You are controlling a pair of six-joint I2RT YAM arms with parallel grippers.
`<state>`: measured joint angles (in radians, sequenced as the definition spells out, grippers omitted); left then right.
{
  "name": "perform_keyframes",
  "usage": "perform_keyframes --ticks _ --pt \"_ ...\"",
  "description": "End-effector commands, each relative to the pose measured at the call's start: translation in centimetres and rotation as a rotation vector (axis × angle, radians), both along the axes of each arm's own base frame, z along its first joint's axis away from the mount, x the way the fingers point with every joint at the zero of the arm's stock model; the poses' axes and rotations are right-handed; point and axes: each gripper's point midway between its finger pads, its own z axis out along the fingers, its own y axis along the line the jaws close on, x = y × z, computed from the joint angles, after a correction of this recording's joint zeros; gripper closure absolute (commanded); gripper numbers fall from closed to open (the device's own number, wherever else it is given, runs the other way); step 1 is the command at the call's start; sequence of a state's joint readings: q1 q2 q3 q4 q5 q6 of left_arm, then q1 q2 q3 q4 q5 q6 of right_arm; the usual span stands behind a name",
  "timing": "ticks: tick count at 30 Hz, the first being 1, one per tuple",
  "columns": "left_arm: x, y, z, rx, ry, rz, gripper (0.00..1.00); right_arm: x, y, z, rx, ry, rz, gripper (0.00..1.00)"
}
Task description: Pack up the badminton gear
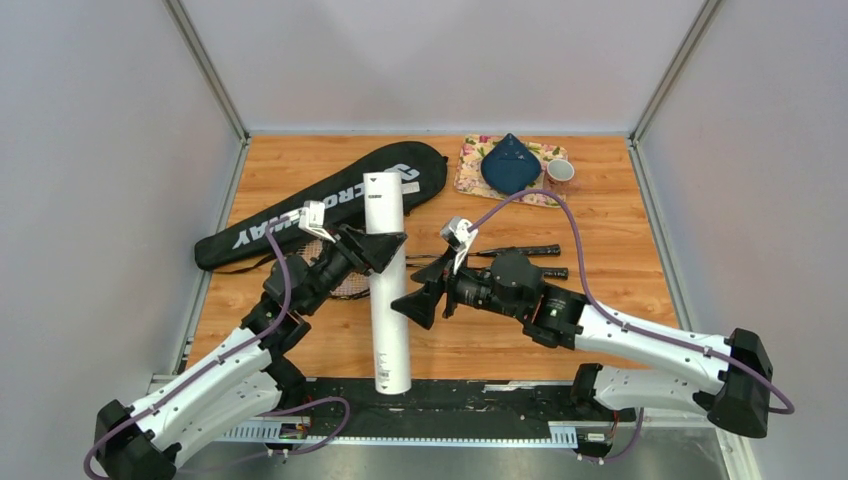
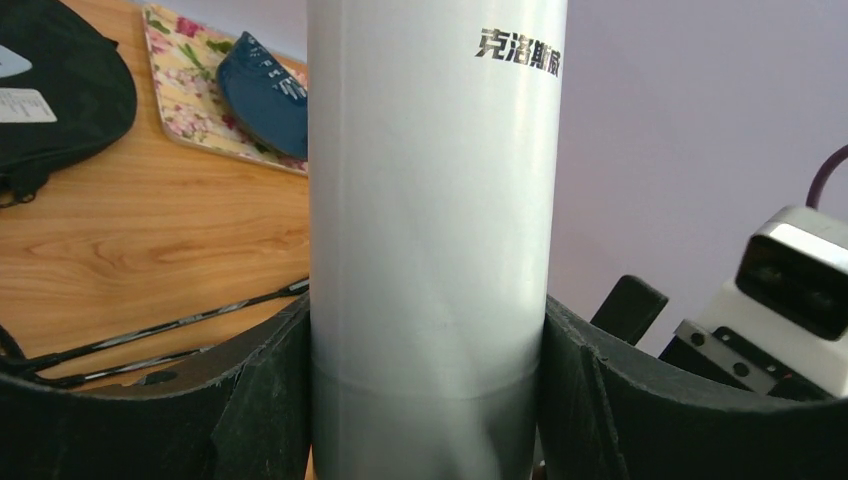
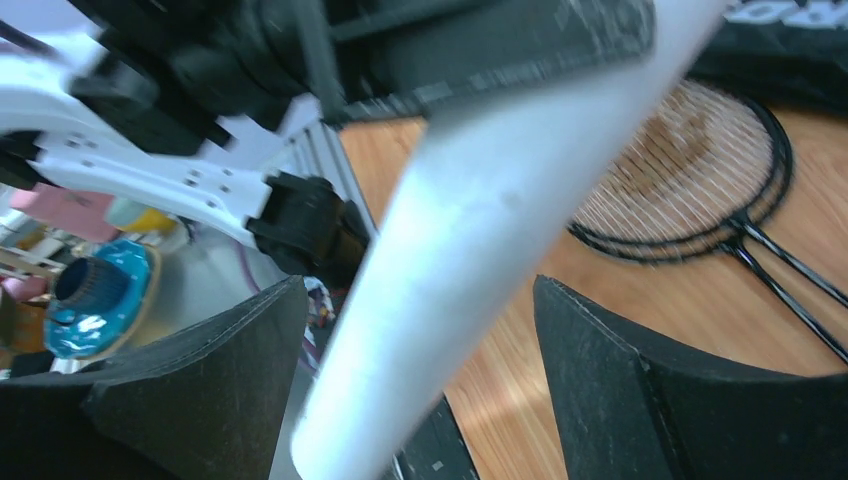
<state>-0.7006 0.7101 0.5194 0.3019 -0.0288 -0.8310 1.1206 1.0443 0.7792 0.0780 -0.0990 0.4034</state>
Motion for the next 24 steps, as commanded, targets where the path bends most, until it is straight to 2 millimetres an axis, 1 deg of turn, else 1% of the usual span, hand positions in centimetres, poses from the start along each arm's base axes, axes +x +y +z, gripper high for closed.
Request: perform_keyframes --ticks 1,2,3,4,5,6,7,9,11,12,13,14,15,16,17,18,19,20,21,24 --pt "-1.2 0.2 4.8 -0.234 -0.087 -0.043 0.78 -0.2 2.0 6.0 0.182 -0.004 0.059 0.13" --pt "-1.4 0.1 4.9 -0.249 -0.091 -0.052 0.78 0.1 2.3 5.7 0.170 0.028 0.053 0.13" --pt "-1.4 0.1 4.2 -0.259 -0.080 -0.057 0.78 0.3 2.6 6.3 0.173 0.033 0.055 0.13" --pt "-1.7 0.2 5.1 -0.317 -0.095 -0.070 0.78 0.6 3.1 5.5 0.154 0.051 0.051 0.13" --pt "-1.9 0.3 5.3 -0.344 -0.101 -0.077 0.78 1.0 3.2 5.6 0.155 0.061 0.031 0.13" --pt "-2.2 0.2 4.8 -0.354 -0.098 -0.099 0.78 1.2 3.3 5.6 0.155 0.069 0.023 0.13" --pt "-2.5 0.4 5.6 -0.394 -0.115 -0.107 0.78 1.4 3.4 5.6 0.143 0.066 0.017 0.13" --pt "-2.7 0.5 5.7 -0.407 -0.118 -0.110 0.78 2.5 2.8 5.0 0.098 0.066 -0.058 0.14" --pt "-2.8 0.8 6.0 -0.409 -0.131 -0.104 0.78 3.0 2.1 4.6 0.059 0.059 -0.105 0.14" --pt "-2.8 0.8 5.9 -0.407 -0.129 -0.102 0.78 2.9 2.2 4.7 0.049 0.055 -0.107 0.14" --pt "-2.8 0.8 5.8 -0.407 -0.127 -0.101 0.78 2.9 2.1 3.4 -0.010 0.066 -0.113 0.14" --pt "-2.8 0.9 5.8 -0.411 -0.128 -0.100 0.78 3.5 2.2 3.7 -0.025 0.043 -0.149 0.14" --pt "-2.3 1.2 5.8 -0.420 -0.124 -0.070 0.78 3.1 2.5 3.4 -0.050 0.031 -0.148 0.14" --pt "-2.3 1.3 5.7 -0.424 -0.120 -0.064 0.78 3.4 2.9 2.0 -0.103 0.024 -0.154 0.14" --pt "-2.2 1.3 5.6 -0.424 -0.118 -0.060 0.78 3.9 3.0 2.3 -0.112 0.012 -0.184 0.14" --pt "-2.1 1.4 5.7 -0.428 -0.122 -0.054 0.78 3.9 3.1 1.8 -0.137 0.011 -0.194 0.14" --pt "-2.0 1.5 5.7 -0.431 -0.117 -0.046 0.78 4.1 3.1 0.8 -0.175 0.015 -0.207 0.14" --pt "-2.1 1.6 5.8 -0.432 -0.122 -0.045 0.78 4.7 2.8 0.5 -0.190 0.017 -0.250 0.15" --pt "-2.0 1.6 5.8 -0.428 -0.120 -0.041 0.78 4.7 3.0 0.4 -0.193 0.020 -0.248 0.15" --pt "-1.9 1.8 6.0 -0.439 -0.126 -0.034 0.78 4.8 3.4 -0.7 -0.216 0.033 -0.256 0.16"
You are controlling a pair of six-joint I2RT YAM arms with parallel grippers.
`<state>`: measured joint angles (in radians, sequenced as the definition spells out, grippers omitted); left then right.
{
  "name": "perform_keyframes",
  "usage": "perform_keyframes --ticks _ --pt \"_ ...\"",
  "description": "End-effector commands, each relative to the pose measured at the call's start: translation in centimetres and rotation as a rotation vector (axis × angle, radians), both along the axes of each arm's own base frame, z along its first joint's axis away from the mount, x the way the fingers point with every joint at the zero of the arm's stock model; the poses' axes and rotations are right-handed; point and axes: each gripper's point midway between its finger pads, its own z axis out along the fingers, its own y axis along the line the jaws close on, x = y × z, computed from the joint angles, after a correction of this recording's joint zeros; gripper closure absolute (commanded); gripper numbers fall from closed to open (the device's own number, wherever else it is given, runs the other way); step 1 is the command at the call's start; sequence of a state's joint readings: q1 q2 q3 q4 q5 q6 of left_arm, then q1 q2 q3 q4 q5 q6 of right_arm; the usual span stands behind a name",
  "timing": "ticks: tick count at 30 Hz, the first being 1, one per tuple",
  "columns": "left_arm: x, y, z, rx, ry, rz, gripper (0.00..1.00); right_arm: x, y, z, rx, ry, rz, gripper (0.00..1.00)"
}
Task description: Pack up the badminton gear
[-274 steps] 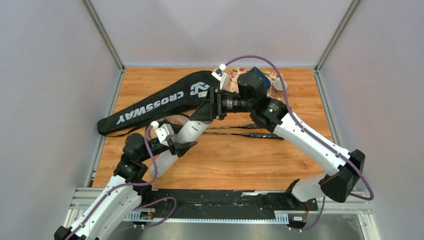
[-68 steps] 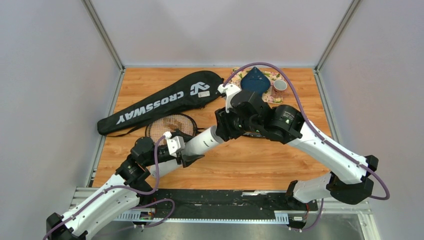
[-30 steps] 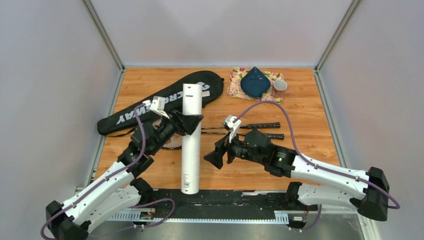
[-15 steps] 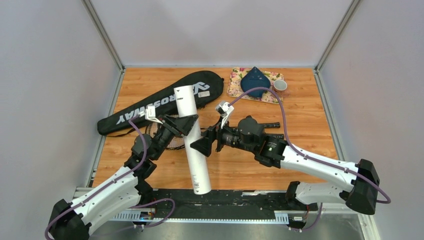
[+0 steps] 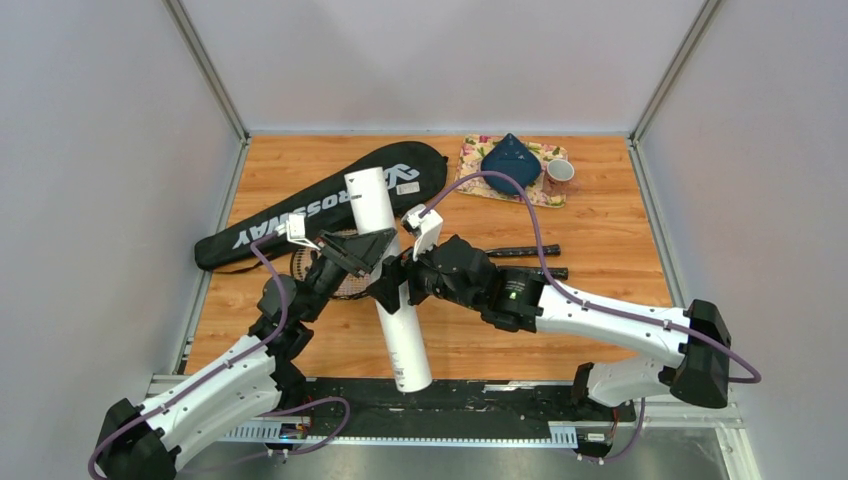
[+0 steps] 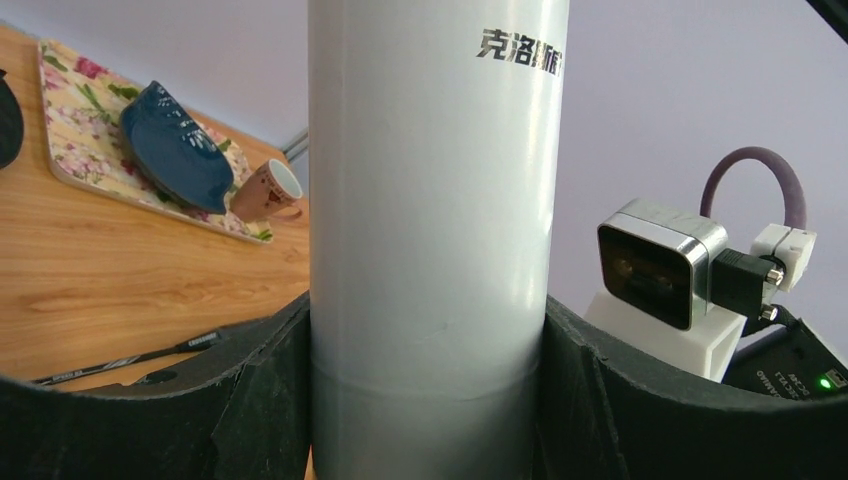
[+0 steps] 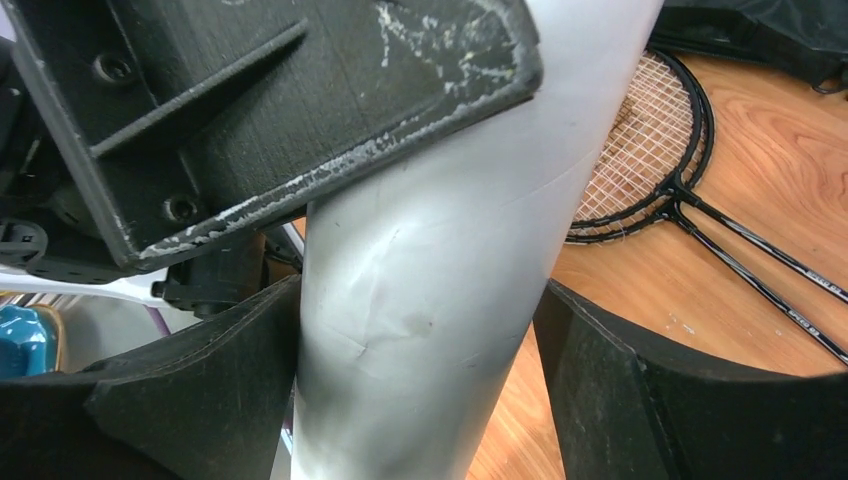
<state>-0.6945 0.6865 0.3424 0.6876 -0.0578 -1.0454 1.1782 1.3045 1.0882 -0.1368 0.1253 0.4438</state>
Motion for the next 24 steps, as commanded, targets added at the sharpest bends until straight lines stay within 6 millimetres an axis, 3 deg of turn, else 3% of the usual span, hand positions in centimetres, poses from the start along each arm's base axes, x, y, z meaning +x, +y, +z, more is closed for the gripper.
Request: perform_keyframes --ticks 1,6,11,12,14,15,17,18,22,24 --pt "-1.0 0.8 3.8 -0.118 -0.079 -0.010 0.78 1.6 -0.7 -0.7 -0.062 -0.025 -0.097 0.17" --pt "-0.7 0.8 2.9 -0.131 -0.043 -0.007 0.74 2.0 -0.7 -0.4 -0.037 -0.038 -0.115 0.26" --pt "0.0 1.6 1.6 -0.145 0.020 0.042 0.49 2.8 -1.4 -0.6 -0.049 -0.054 -0.132 0.46" --pt "0.2 1.7 1.1 -0.128 0.034 0.056 0.46 3.6 -1.9 -0.6 -0.049 -0.049 -0.150 0.47" --pt "0.3 1.8 1.0 -0.088 0.023 0.074 0.29 4.7 -2.9 -0.8 -0.046 -0.012 -0.178 0.49" --pt "0.5 1.6 0.3 0.006 0.027 0.090 0.19 6.8 -4.6 -0.8 -0.044 0.006 -0.241 0.49" --pt "0.5 1.6 -0.3 0.139 0.032 0.106 0.18 8.7 -7.2 -1.4 -0.067 0.050 -0.300 0.51" --pt "0.8 2.0 -1.3 0.286 0.047 0.134 0.18 11.0 -9.9 -0.9 -0.064 0.053 -0.382 0.52" --pt "1.5 3.6 -4.7 0.534 0.109 0.210 0.18 14.5 -16.5 -0.6 -0.112 0.055 -0.496 0.56" --pt "1.2 4.0 -6.0 0.627 0.098 0.204 0.18 17.4 -22.1 0.9 -0.186 0.012 -0.659 0.56"
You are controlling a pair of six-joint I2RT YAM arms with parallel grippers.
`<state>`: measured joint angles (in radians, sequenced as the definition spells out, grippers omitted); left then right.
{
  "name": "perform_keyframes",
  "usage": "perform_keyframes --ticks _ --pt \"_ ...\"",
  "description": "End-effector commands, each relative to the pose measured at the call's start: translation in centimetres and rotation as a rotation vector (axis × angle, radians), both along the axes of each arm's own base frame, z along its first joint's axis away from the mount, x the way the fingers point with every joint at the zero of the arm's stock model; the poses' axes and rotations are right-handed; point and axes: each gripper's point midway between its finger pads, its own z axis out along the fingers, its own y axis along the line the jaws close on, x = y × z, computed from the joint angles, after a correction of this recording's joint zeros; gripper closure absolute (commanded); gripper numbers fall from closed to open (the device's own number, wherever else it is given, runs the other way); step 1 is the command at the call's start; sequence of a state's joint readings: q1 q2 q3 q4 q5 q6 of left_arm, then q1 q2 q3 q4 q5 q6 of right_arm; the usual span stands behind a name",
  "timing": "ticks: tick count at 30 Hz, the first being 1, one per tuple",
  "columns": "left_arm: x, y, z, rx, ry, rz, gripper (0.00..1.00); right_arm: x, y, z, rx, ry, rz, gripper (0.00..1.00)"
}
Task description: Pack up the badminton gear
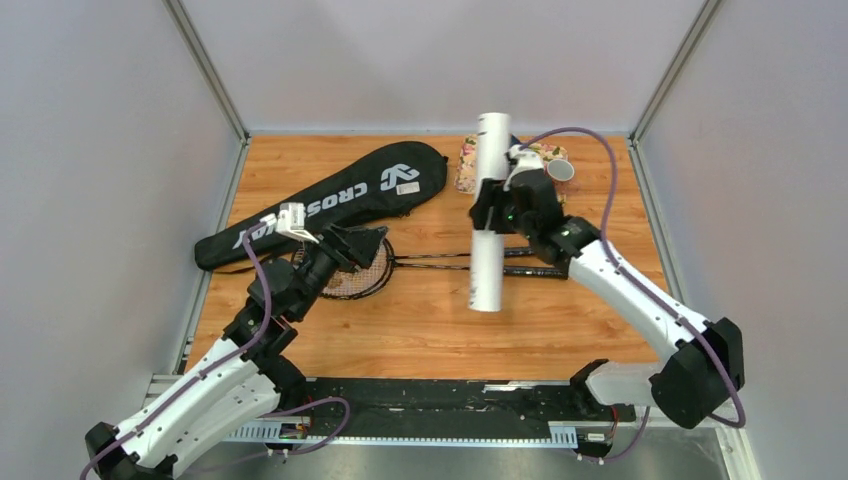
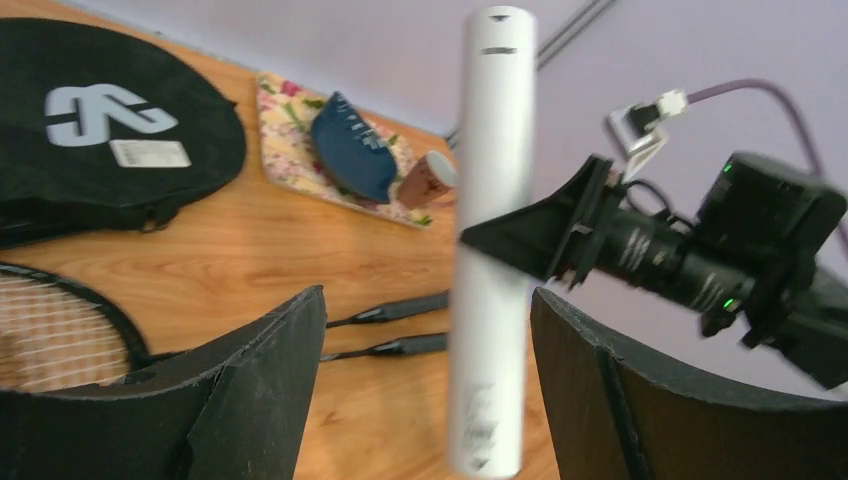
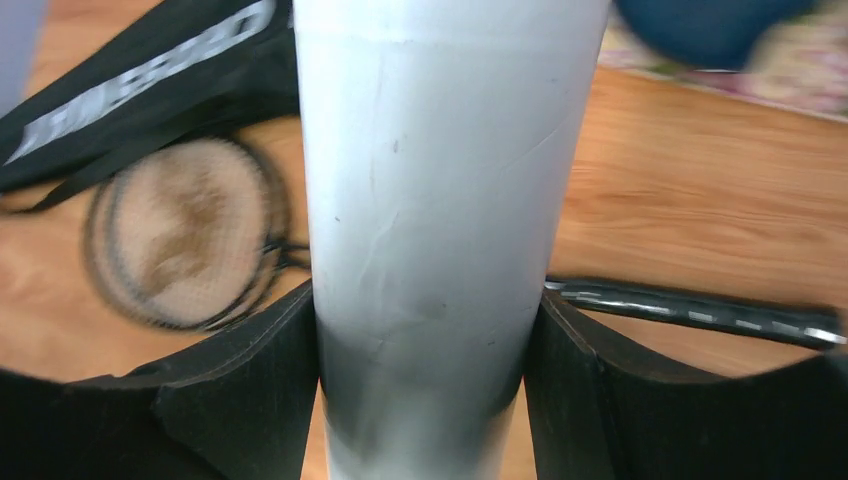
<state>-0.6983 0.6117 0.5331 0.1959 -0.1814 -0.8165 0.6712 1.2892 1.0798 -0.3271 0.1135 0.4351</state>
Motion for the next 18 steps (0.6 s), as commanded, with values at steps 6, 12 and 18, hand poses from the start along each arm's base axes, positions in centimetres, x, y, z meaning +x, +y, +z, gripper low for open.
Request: perform_keyframes --ticks 6,12,18 --pt "-1.2 2.8 -6.2 0.582 -0.038 -0.021 0.24 5.4 -25.0 3.2 -0.463 0.061 -0.537 0.53" --pt "-2.3 3.7 -7.2 0.680 -0.063 -0.054 0.24 7.1 -35.1 -0.1 -0.624 0.181 -0.745 0.54" --pt "-3.9 4.0 -7.9 0.636 -0.079 -0.084 0.24 9.8 -39.3 -6.9 -0.712 0.346 -0.690 0.60"
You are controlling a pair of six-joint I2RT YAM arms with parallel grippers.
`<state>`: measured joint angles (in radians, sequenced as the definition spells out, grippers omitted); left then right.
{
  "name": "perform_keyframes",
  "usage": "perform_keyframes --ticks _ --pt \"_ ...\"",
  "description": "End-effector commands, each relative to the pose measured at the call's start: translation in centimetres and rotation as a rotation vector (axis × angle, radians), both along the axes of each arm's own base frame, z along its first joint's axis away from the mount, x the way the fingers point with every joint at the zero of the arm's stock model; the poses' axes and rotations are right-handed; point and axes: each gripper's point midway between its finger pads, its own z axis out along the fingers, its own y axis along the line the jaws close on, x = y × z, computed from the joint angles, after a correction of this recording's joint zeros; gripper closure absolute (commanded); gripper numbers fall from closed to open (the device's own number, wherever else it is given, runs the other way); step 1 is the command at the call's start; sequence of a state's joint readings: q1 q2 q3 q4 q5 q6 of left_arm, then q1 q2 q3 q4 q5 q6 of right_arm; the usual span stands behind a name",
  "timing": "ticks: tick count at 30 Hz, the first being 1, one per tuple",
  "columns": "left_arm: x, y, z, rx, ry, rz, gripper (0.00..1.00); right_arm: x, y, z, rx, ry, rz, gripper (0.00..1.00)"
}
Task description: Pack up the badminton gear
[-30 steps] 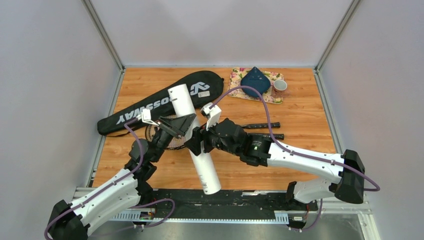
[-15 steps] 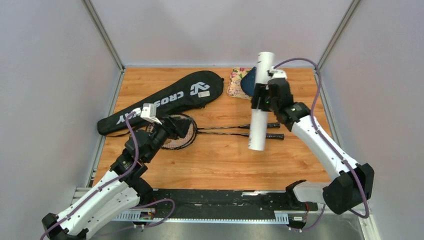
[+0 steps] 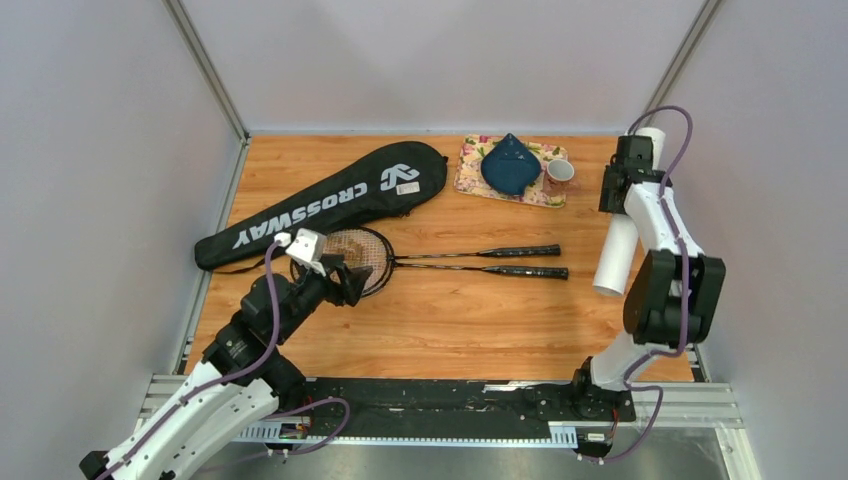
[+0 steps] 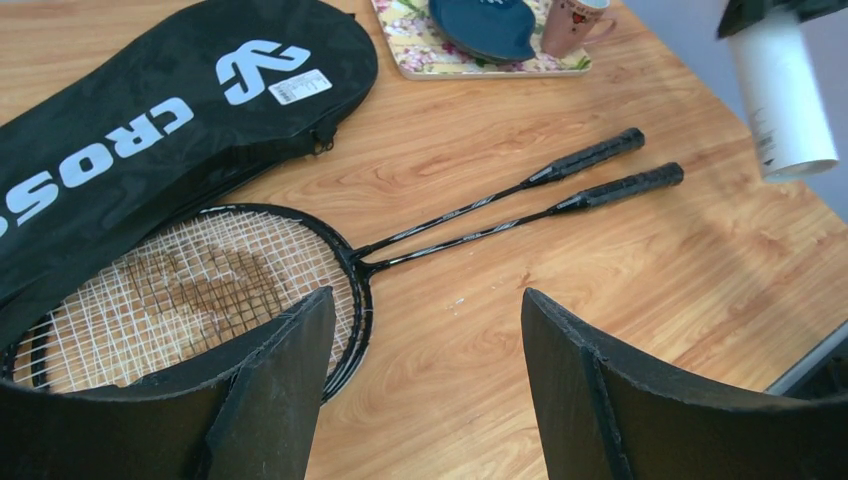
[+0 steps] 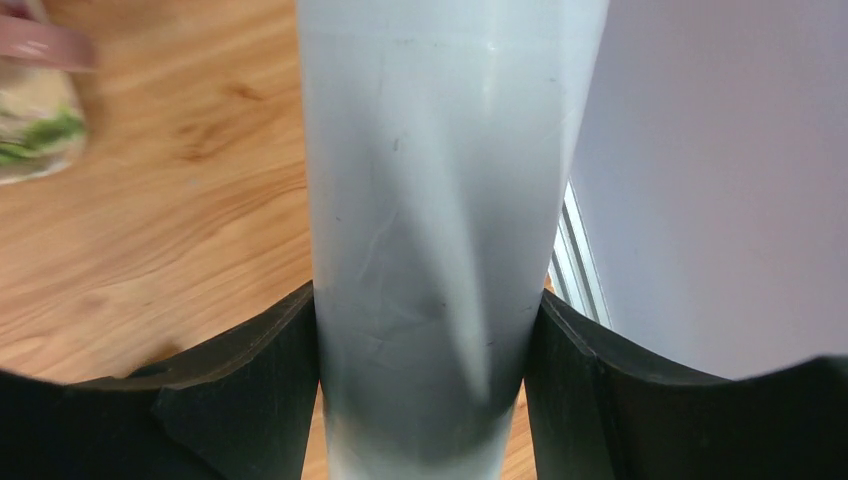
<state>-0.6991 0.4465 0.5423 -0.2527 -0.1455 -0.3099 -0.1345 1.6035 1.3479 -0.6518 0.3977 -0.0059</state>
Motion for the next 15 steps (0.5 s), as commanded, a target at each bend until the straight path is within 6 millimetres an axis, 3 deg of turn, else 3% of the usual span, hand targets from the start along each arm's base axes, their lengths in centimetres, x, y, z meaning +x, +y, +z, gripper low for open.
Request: perform_keyframes --ticks 1,8,15 --pt "-1.2 0.3 -0.4 0.026 -0.022 -0.044 0.24 2.5 -2.4 -2.2 -0.053 0.082 0.037 0.60" --pt "-1.5 1.3 -0.2 0.104 -0.028 -0.034 0.25 4.2 -2.4 -7.8 -0.008 0.202 0.071 0.50" --pt "-1.5 1.4 0.1 0.105 -0.032 -0.033 0.25 5.1 -1.7 -10.6 0.054 0.287 0.103 0.41"
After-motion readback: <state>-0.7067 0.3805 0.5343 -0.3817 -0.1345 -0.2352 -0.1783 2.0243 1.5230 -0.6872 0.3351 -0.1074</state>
